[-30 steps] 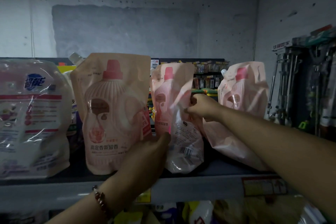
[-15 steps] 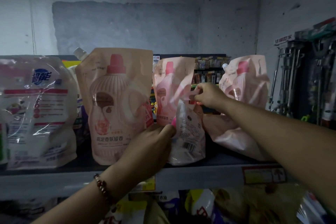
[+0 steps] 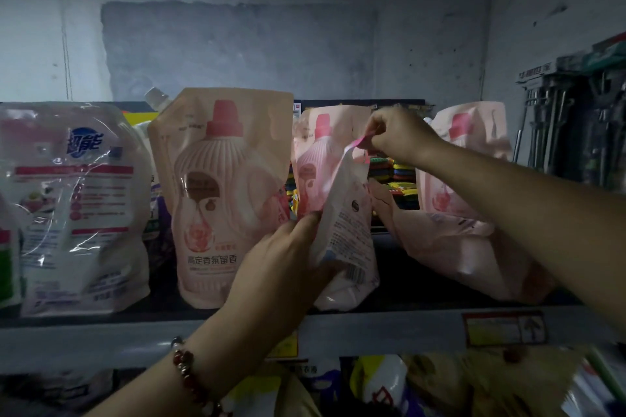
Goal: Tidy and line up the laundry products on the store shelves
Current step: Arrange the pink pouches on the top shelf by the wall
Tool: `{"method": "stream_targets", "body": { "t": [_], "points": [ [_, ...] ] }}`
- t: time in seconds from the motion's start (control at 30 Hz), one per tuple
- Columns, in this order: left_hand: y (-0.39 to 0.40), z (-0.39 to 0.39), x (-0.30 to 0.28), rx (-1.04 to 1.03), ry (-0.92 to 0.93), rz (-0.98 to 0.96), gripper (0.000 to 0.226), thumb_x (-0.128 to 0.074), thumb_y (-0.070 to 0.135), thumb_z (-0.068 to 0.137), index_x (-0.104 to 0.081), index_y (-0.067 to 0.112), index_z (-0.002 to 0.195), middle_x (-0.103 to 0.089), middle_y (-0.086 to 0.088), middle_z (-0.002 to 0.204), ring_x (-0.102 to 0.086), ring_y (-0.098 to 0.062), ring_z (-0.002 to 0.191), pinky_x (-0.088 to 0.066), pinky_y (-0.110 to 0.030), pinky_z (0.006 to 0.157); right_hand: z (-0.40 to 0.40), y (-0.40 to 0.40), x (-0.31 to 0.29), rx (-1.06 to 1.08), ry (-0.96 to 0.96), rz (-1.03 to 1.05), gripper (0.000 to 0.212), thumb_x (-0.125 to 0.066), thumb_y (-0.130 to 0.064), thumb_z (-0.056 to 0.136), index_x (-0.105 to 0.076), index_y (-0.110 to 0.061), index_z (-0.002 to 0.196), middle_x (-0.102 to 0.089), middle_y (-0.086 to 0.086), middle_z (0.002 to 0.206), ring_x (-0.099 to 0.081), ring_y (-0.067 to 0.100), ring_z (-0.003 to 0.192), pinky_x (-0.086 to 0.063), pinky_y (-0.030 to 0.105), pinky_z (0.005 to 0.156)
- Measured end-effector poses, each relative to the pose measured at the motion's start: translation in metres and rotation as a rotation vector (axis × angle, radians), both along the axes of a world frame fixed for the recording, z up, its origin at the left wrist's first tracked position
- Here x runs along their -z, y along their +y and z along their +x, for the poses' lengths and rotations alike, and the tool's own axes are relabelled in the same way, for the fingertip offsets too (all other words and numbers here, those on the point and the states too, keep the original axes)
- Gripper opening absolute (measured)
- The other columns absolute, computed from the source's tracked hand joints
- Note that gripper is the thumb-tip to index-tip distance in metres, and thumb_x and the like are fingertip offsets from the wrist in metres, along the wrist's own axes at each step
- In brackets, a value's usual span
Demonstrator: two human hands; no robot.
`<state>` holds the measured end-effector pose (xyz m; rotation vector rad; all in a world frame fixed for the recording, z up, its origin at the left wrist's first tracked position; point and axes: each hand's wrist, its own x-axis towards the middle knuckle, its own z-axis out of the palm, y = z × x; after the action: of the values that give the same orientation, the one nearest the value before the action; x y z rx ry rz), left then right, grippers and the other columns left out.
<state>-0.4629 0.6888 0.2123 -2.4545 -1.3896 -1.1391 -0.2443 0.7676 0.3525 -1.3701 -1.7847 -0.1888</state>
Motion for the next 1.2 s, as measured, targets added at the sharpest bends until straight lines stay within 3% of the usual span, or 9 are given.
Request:
{"method": "stream_targets", "body": {
  "t": [0.2,0.3,0.43,0.53,0.67,0.73,0.83,1.0,1.2],
  "points": [
    [0.015,-0.005,-0.007,0.06,-0.304,-0.164,0.044,-0.073,0.033,0.086,-0.05,0.028,0.124,-0.061,0.013,0.11,-0.059,-0.004,0.093,-0.046,-0.018,0.072,-0.036,-0.037,-0.049,-0.047,-0.21,0.214,0.008,-0.068,-0.019,0.088,-0.069,-0.014,0.094,-0.067,0.002,0.092,-0.062,0.018,0.083,-0.052,0.03,0.071],
    [0.022,0.007,-0.002,0.109,-0.421,-0.245,0.045,-0.073,0.021,0.087,-0.039,0.034,0.114,-0.058,0.019,0.092,-0.053,0.011,0.072,-0.043,-0.007,0.055,-0.055,-0.044,-0.058,-0.034,-0.37,0.249,0.011,-0.071,-0.024,0.085,-0.07,-0.015,0.092,-0.068,-0.001,0.093,-0.062,0.017,0.084,-0.046,0.025,0.067],
    [0.028,0.018,0.017,0.099,-0.41,-0.278,0.051,-0.069,0.026,0.09,-0.028,0.045,0.115,-0.057,0.023,0.105,-0.056,0.008,0.09,-0.048,-0.016,0.077,-0.07,-0.041,-0.044,-0.037,-0.427,0.257,0.013,-0.072,-0.027,0.084,-0.07,-0.017,0.092,-0.067,-0.004,0.089,-0.063,0.016,0.08,-0.053,0.031,0.072],
    [0.033,0.021,0.018,-0.008,-0.354,-0.288,0.075,-0.071,0.029,0.087,-0.019,0.034,0.141,-0.059,0.005,0.133,-0.062,-0.013,0.107,-0.051,-0.03,0.09,-0.076,-0.037,-0.034,-0.089,-0.443,0.222,0.014,-0.073,-0.028,0.084,-0.068,-0.018,0.092,-0.067,-0.006,0.089,-0.063,0.012,0.081,-0.046,0.02,0.065],
    [0.021,0.015,0.019,-0.11,-0.157,-0.138,0.115,-0.069,0.032,0.089,0.027,0.029,0.15,-0.006,-0.01,0.164,-0.049,-0.029,0.129,-0.048,-0.035,0.088,-0.079,-0.037,-0.032,-0.146,-0.395,0.16,0.016,-0.074,-0.031,0.083,-0.07,-0.019,0.092,-0.07,-0.005,0.088,-0.065,0.013,0.082,-0.056,0.036,0.076],
    [0.011,0.01,0.019,-0.127,-0.068,0.089,0.112,-0.071,0.035,0.087,0.017,0.024,0.155,0.004,-0.01,0.163,-0.034,-0.032,0.14,-0.047,-0.038,0.099,-0.079,-0.039,-0.029,-0.165,-0.372,0.145,0.02,-0.07,-0.034,0.087,-0.071,-0.019,0.1,-0.071,-0.004,0.094,-0.065,0.011,0.085,-0.055,0.032,0.078],
    [0.018,0.006,0.02,-0.094,0.063,0.391,0.097,-0.074,0.035,0.08,-0.019,0.019,0.158,-0.008,-0.018,0.163,-0.02,-0.042,0.145,-0.034,-0.054,0.11,-0.077,-0.044,-0.018,-0.146,-0.398,0.171,0.041,-0.06,-0.039,0.094,-0.059,-0.02,0.131,-0.067,-0.001,0.12,-0.061,0.009,0.099,-0.043,0.015,0.074],
    [0.035,0.011,0.024,-0.126,0.297,0.379,0.079,-0.07,0.045,0.082,-0.041,0.014,0.149,-0.018,-0.021,0.162,-0.01,-0.047,0.149,-0.02,-0.066,0.115,-0.059,-0.051,-0.002,-0.121,-0.44,0.147,0.069,-0.056,-0.039,0.096,-0.024,-0.025,0.155,-0.036,0.0,0.156,-0.043,0.019,0.137,-0.033,0.023,0.099],
    [0.031,0.013,0.017,-0.133,0.335,0.425,0.068,-0.045,0.05,0.088,-0.047,0.013,0.145,-0.022,-0.022,0.161,-0.012,-0.044,0.149,-0.014,-0.06,0.115,-0.023,-0.064,0.01,-0.045,-0.453,-0.006,0.071,-0.054,-0.048,0.095,-0.022,-0.029,0.155,-0.042,0.001,0.152,-0.046,0.022,0.134,-0.043,0.04,0.105]
  ]
}}
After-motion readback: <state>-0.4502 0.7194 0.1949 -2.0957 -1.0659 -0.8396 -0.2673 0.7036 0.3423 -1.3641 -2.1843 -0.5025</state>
